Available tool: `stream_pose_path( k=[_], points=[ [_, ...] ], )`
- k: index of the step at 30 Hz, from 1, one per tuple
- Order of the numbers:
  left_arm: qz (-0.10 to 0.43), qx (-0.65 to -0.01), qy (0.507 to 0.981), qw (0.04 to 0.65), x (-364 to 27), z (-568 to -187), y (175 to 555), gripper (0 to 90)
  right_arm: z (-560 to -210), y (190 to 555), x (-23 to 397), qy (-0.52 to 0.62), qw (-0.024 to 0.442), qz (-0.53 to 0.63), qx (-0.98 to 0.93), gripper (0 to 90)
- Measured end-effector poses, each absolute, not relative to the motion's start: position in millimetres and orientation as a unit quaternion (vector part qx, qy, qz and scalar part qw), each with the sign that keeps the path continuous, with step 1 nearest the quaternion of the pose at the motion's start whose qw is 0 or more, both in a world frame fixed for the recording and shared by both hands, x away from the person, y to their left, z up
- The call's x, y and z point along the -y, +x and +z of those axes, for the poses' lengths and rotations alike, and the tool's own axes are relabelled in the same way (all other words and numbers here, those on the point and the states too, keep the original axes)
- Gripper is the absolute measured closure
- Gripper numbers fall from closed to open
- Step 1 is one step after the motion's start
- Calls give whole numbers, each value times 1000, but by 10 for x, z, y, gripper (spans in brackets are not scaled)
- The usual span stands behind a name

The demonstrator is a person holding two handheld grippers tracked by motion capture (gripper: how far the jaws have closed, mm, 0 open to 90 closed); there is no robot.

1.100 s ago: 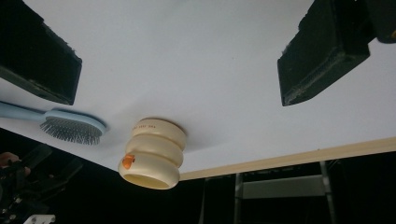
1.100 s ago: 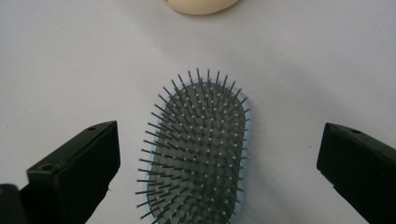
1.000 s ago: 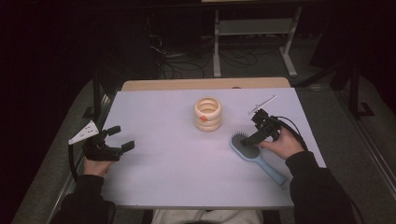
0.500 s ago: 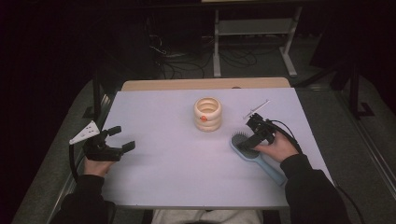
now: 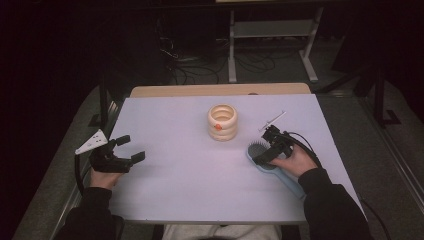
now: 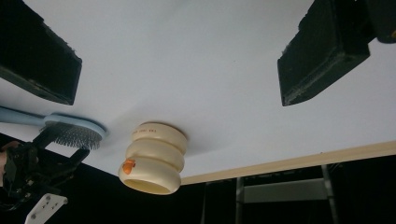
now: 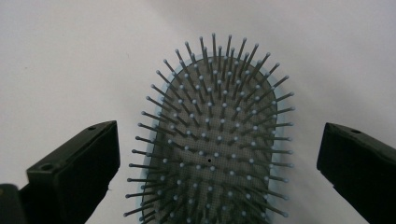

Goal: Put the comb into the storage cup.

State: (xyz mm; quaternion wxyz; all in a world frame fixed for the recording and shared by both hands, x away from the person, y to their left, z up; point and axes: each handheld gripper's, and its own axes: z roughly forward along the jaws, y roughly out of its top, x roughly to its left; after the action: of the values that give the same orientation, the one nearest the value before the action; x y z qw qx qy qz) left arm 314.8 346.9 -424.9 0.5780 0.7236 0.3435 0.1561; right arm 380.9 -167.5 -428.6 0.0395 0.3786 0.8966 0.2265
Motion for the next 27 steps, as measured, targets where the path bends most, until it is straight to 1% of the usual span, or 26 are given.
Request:
stream_pose_path(
  k=[16,27],
  points=[
    [155,-343,722,580,-3469,-4248,3145,0,-4395,3792,1657,381,28,210,-900,0],
    [155,-342,722,581,-3469,-4248,3145,0,-4458,3776,1654,382,30,198,-902,0]
  ],
)
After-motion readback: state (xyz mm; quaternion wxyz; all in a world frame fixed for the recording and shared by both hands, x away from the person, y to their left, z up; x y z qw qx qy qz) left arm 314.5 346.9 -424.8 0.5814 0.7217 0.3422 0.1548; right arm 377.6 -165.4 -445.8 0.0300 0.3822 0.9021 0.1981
